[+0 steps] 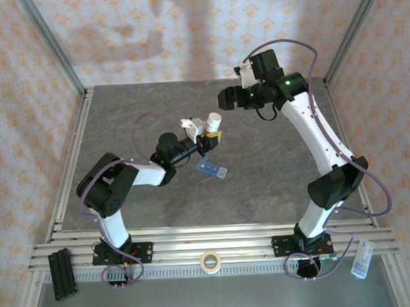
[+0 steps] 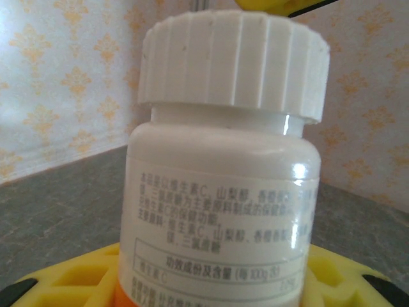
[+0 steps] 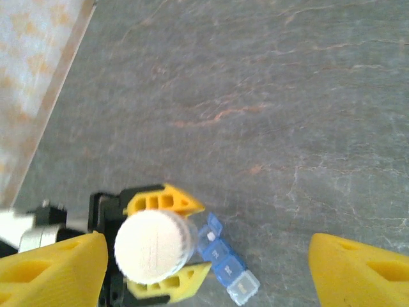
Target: Sort the pills into containers
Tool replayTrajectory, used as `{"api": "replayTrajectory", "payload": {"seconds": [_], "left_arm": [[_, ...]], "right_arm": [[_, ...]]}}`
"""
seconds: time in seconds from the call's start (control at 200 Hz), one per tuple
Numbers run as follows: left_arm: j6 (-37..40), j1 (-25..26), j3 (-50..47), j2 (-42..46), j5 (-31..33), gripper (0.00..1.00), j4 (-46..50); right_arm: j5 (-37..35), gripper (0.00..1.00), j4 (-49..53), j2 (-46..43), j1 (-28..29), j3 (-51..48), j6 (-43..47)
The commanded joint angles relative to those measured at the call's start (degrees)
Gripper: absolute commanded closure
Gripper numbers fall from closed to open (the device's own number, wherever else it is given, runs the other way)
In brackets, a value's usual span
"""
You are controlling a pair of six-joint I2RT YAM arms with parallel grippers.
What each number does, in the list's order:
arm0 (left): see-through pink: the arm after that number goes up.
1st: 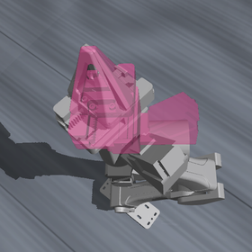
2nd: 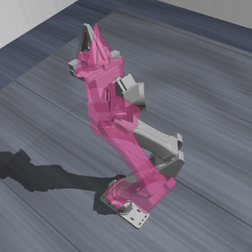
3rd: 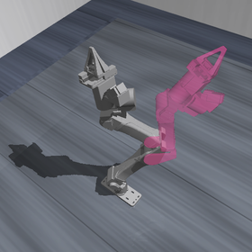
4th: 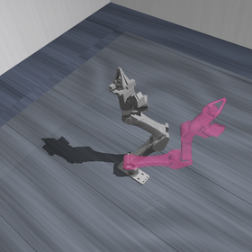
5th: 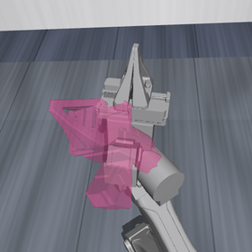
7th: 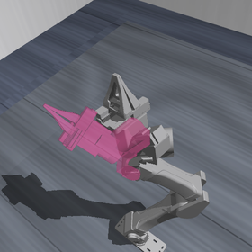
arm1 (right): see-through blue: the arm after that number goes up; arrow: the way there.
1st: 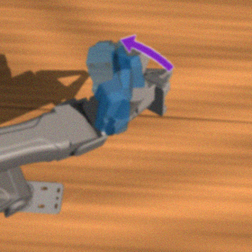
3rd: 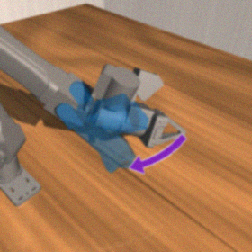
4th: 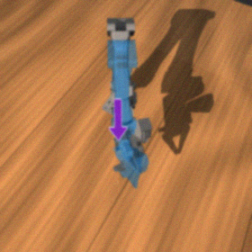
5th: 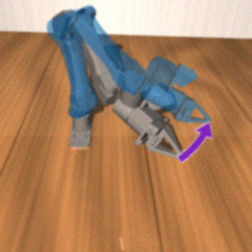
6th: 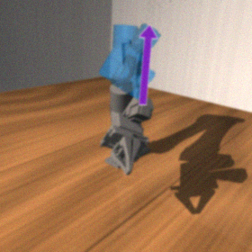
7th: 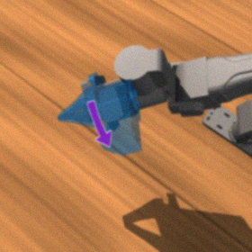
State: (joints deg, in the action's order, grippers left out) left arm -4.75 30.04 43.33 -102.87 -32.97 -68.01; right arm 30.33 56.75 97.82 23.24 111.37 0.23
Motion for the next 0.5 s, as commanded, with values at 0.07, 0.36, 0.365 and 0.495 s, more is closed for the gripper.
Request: {"api": "replayTrajectory", "payload": {"seconds": [0.07,0.36,0.365,0.495], "left_arm": [[-2.67,-0.25,1.89,1.78,-4.98,1.00,-2.40],[-3.99,-0.25,2.90,1.52,-6.01,1.00,-2.36],[-3.97,-0.25,2.90,1.57,-6.03,1.00,-2.33],[-4.19,-0.18,2.92,1.64,-6.27,1.00,-2.30]], "right_arm": [[6.62,0.18,4.10,-1.14,0.41,0.75,8.89],[5.84,0.21,5.39,1.88,2.45,1.92,9.17],[5.82,0.21,5.39,1.87,2.48,1.88,9.17],[5.55,0.22,5.21,2.67,3.17,1.81,9.15]]}}
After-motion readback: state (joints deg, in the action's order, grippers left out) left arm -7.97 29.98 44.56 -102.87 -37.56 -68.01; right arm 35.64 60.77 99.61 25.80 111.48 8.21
